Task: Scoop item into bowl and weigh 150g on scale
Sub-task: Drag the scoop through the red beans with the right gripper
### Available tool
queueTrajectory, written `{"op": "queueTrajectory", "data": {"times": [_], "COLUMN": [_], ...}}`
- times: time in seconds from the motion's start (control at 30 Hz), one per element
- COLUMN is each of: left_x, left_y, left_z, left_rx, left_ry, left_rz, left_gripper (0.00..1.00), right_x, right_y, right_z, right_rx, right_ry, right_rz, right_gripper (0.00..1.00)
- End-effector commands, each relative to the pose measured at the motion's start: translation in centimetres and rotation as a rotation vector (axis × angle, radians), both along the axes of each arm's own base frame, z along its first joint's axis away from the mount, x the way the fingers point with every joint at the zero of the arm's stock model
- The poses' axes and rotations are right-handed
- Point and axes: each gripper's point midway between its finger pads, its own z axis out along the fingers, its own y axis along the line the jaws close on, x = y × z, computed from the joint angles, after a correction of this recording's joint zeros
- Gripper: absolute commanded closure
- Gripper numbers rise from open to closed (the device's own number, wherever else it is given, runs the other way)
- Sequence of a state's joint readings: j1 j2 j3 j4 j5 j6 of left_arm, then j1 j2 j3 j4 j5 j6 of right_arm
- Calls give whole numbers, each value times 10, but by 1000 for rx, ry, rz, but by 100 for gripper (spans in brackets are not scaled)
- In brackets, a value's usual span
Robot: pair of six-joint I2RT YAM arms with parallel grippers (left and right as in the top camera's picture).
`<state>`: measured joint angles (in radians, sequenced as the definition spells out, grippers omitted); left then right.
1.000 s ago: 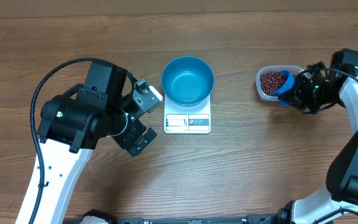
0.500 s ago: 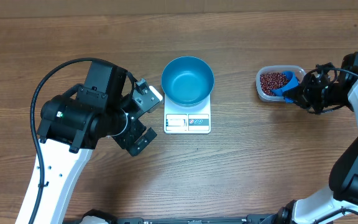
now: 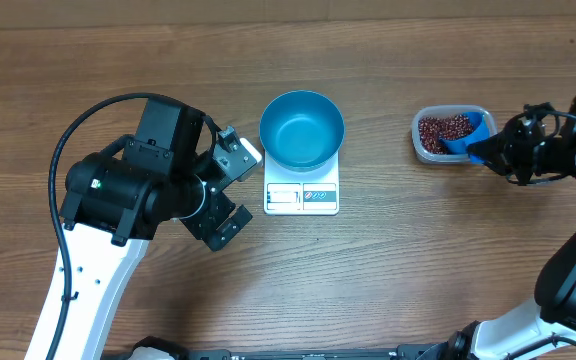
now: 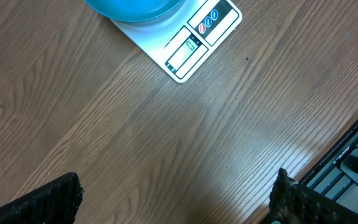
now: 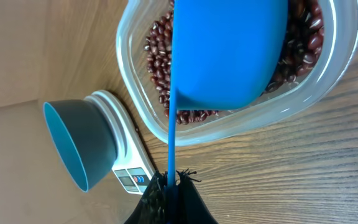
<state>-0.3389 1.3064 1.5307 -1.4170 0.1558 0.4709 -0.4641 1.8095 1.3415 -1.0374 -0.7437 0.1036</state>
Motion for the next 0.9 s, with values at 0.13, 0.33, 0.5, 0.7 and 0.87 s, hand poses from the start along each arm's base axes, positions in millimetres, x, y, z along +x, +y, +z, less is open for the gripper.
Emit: {"op": "queueTrajectory", "data": {"times": [0.13,0.33,0.5,0.7,0.87], "left_x": [1,1,1,1,1], "left_y": [-1,-1,-1,-1,-1], "left_z": [9,9,9,9,9], "left_rx": [-11,-11,-11,-11,-11], "left_ry": [-30,-30,-30,-30,-30], "left_rz": [-2,-2,-2,-3,-2], "left_gripper": [0,0,0,0,1], "right_x": [0,-4,-6,-11,-13], "right_y": [2,-9,-9,0,1], "right_z": [8,11,20,28,29], "right_rx": [44,64,118,165,175], "right_ry": [-57,-73,-117,-144,-143], "right_rz": [38,20,22,58,62], "right_gripper": [96,96,96,96,96]}}
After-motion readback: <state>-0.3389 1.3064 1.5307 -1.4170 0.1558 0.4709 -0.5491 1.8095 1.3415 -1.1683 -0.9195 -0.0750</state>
